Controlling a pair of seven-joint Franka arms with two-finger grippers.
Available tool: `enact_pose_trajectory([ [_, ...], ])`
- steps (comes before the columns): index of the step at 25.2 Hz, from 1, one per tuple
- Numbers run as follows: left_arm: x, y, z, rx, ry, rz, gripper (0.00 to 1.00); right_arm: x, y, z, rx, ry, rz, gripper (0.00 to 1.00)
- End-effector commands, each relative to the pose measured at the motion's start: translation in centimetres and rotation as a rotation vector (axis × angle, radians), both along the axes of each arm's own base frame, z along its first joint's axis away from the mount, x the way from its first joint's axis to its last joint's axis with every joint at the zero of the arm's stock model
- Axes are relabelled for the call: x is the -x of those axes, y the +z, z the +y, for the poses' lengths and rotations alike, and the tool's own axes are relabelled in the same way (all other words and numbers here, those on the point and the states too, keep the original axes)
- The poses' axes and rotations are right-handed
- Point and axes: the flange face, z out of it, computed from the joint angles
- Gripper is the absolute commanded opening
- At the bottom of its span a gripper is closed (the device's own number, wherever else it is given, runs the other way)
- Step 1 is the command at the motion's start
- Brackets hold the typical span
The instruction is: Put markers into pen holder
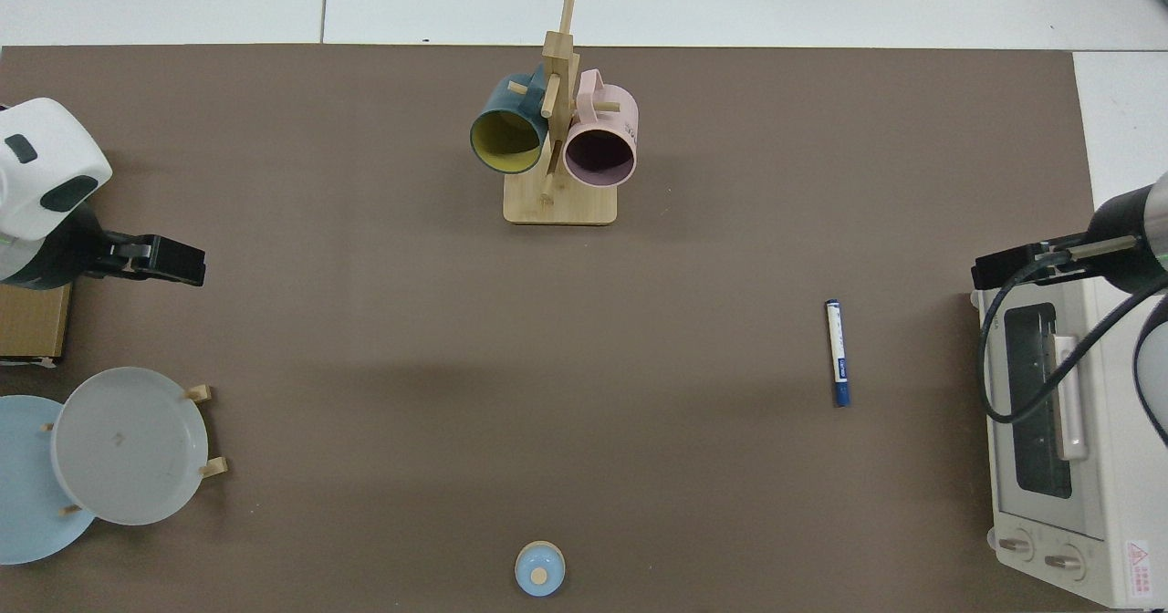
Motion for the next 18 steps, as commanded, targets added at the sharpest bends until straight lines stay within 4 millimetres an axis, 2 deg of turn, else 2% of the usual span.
enact_pose_trajectory([
  [1, 0.66, 0.01, 0.3, 0.006, -0.009, -0.015, 1.0, 0.63, 0.01, -0.4, -0.011, -0.01, -0.015, 1.0],
  [14, 0.68, 0.0, 0.3, 0.006, -0.009, -0.014, 1.0, 0.18, -0.19, -0.47, -0.004, -0.008, -0.02, 1.0],
  [18, 0.66, 0.01, 0.47, 0.006, -0.006, -0.015, 1.0, 0.0, 0.07, 0.24, -0.009, 0.004, -0.046, 1.0],
])
